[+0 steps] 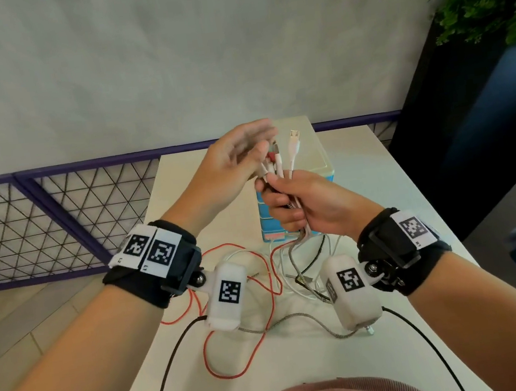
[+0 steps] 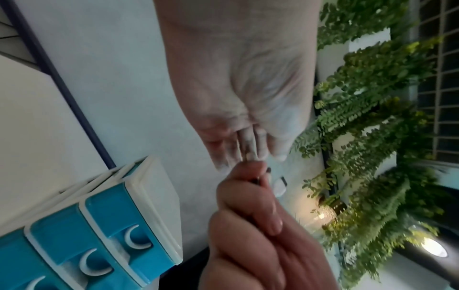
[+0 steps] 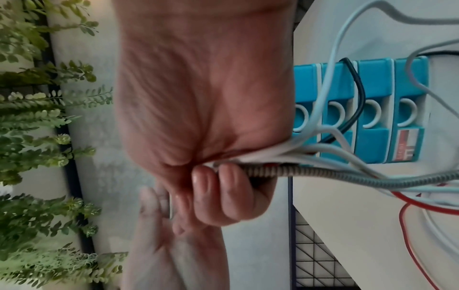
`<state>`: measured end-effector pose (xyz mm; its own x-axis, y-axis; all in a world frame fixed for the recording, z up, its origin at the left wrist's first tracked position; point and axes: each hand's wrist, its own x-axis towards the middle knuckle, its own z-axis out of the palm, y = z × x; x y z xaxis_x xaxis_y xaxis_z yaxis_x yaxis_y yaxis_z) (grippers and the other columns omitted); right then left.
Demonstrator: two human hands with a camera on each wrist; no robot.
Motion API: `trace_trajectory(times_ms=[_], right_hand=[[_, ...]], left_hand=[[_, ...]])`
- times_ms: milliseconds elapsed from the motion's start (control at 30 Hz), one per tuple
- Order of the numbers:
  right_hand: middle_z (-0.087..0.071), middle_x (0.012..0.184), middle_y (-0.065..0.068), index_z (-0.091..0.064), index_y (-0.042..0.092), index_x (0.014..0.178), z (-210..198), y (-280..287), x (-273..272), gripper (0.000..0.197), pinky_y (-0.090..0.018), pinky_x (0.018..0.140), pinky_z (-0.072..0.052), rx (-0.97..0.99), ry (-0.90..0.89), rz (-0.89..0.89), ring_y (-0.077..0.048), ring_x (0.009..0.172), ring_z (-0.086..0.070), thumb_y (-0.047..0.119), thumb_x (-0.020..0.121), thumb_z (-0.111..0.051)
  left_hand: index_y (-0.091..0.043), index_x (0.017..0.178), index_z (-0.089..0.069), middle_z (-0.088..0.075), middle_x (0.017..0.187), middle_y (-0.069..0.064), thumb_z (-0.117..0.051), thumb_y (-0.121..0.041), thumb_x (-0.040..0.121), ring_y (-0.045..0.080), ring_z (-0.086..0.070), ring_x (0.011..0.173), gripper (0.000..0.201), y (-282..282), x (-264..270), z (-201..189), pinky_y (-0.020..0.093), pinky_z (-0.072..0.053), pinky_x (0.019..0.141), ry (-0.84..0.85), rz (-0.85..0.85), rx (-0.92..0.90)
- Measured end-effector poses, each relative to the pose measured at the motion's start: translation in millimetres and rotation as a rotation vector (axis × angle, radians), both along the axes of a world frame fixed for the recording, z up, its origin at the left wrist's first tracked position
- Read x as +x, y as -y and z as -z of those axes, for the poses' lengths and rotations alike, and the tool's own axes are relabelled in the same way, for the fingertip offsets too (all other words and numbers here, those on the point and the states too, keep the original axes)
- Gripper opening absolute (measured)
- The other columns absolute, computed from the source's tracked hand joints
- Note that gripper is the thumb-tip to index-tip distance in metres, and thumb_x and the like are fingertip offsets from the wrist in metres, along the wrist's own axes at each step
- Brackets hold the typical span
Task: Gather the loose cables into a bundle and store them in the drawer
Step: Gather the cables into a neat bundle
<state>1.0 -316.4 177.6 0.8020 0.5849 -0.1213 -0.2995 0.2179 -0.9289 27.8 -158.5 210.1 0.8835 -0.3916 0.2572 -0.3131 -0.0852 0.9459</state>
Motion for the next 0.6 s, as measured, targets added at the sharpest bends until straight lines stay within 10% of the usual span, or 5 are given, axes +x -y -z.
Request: trace_trajectory(times_ms=[100,233,400,500,600], right_hand=[[-0.036,0.064,0.003,-0.051,0.012,0.089,-4,-5,0,0.025,-0.020,0.043,-0.019,-0.092,0.005,-0.047,-0.006,0.043,-0.028,0.023,0.104,-0.034],[-0.041,0.059,0.003,-0.041,0.013,0.077,-8,-13,1,0.025,-0.019,0.042,-0.024,-0.222,0.065,-0.014,-0.008,0.043,-0.030,0.009,0.101,-0.036],[-0.034,0.060,0.002,-0.043,0.011,0.077,-12,-14,2,0.027,-0.018,0.044,-0.028,-0.205,0.117,0.082,-0.007,0.046,-0.029,0.015,0.104,-0.038],[-0.038,0.060,0.002,-0.049,0.010,0.085,-19,-16,9,0.024,-0.020,0.047,-0.036,0.017,0.132,0.242,-0.009,0.048,-0.039,0.019,0.104,-0.037],[-0.044,0.057,0.002,-0.049,0.012,0.083,-28,-18,17,0.026,-0.022,0.046,-0.042,0.219,0.107,0.353,-0.010,0.047,-0.045,0.020,0.104,-0.037]], left_hand=[[-0.018,0.125,-0.057,-0.062,0.121,-0.002,-0.060,-0.026,0.092,0.001,-0.056,0.061,0.035,8,-1,1,0.011,-0.040,0.048,0.008,-0.033,0.123],[-0.008,0.106,-0.065,-0.069,0.085,-0.001,-0.063,-0.011,0.089,0.007,-0.068,0.075,0.017,16,1,6,0.014,-0.048,0.065,0.032,-0.095,0.060],[-0.021,0.124,-0.047,-0.068,0.107,-0.006,-0.057,-0.034,0.092,0.008,-0.066,0.095,0.036,18,4,14,0.023,-0.052,0.081,-0.010,-0.160,-0.121],[-0.014,0.107,-0.048,-0.056,0.065,-0.007,-0.046,-0.066,0.078,0.008,-0.052,0.057,0.060,19,-3,20,0.021,-0.047,0.060,-0.388,0.081,-0.444],[-0.003,0.108,-0.055,-0.064,0.090,0.007,-0.050,-0.059,0.086,0.018,-0.060,0.090,0.061,20,-17,37,0.032,-0.047,0.089,-0.327,0.305,-0.109]])
